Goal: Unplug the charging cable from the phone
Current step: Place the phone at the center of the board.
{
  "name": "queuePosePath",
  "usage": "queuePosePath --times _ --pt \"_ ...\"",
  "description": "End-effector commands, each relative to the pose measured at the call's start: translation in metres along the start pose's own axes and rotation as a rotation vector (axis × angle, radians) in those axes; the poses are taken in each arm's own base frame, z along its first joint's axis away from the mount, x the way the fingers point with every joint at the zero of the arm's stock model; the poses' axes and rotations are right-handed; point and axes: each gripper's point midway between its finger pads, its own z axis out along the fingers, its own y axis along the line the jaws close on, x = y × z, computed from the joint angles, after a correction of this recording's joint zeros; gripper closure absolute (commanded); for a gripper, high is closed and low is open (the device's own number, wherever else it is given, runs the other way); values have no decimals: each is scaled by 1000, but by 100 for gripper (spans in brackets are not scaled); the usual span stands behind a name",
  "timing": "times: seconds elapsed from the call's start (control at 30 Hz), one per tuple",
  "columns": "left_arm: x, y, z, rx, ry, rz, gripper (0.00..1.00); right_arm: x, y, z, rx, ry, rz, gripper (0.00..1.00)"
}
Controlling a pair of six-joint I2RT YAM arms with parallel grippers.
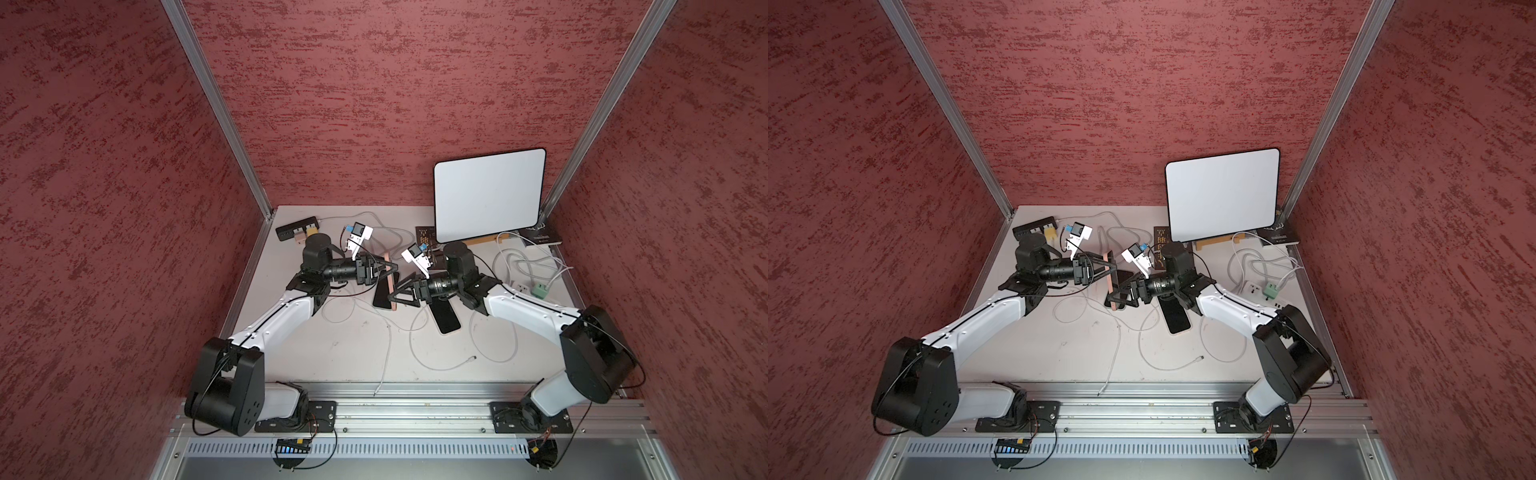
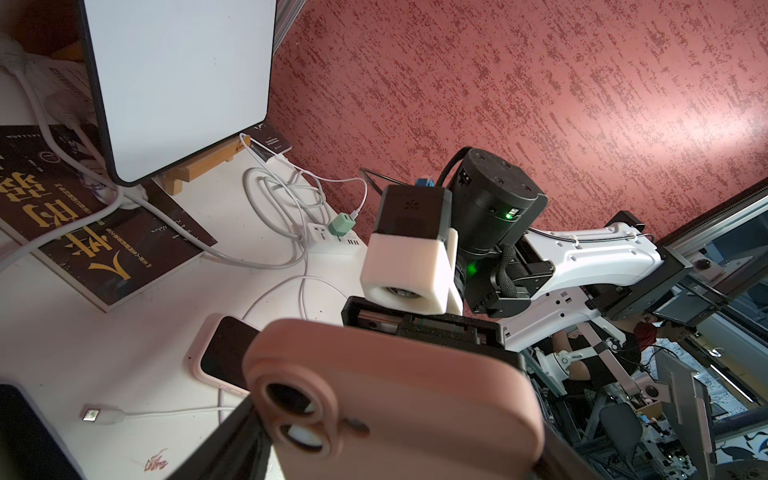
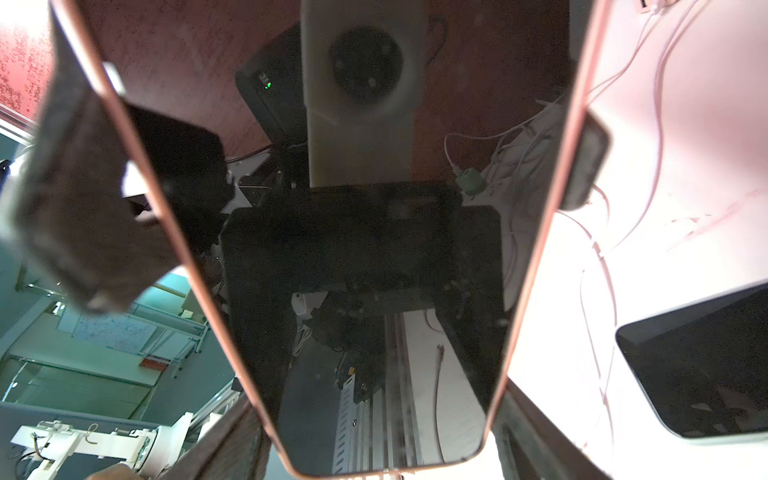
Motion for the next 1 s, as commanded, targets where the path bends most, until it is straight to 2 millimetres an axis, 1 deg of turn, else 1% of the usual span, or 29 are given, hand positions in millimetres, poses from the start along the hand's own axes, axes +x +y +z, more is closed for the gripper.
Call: queuePosePath --times 0.0,0.07,0.1,0.13,0.2,0.23,0.33,0.37,0.5,0.7,0.83,0.97 --pt "-6 -14 -2 29 -11 65 86 -6 4 -3 -20 -23 -30 50" --pt "-5 -12 -3 25 -11 63 80 -6 5 -4 -16 -26 -35 57" --pt "-6 -12 -3 24 -12 63 75 -6 6 -4 -17 -25 -39 60" --pt "-6 -12 -3 22 -13 63 69 -5 6 -5 -16 -24 -40 64" --pt "-6 -11 -4 21 -13 64 53 -5 6 -5 -13 -23 -44 71" --pt "-6 -11 -4 19 -14 66 43 -4 7 -5 -14 -21 -46 73" --pt "-8 -6 -6 -10 -27 60 3 -2 7 -6 -8 -16 -49 79" --pt "-9 -4 -6 -27 -35 60 0 -1 7 -7 -5 -12 -48 79" --pt "-20 11 -17 -133 -107 56 0 6 4 -9 23 10 -41 83" --pt "-35 38 -42 -313 -222 24 0 22 -5 -11 96 62 -30 86" --pt "-38 59 -57 -407 -274 -31 0 35 -11 -7 169 120 -34 88" --pt "-40 74 -77 -514 -330 -55 0 48 -16 -3 244 185 -44 88"
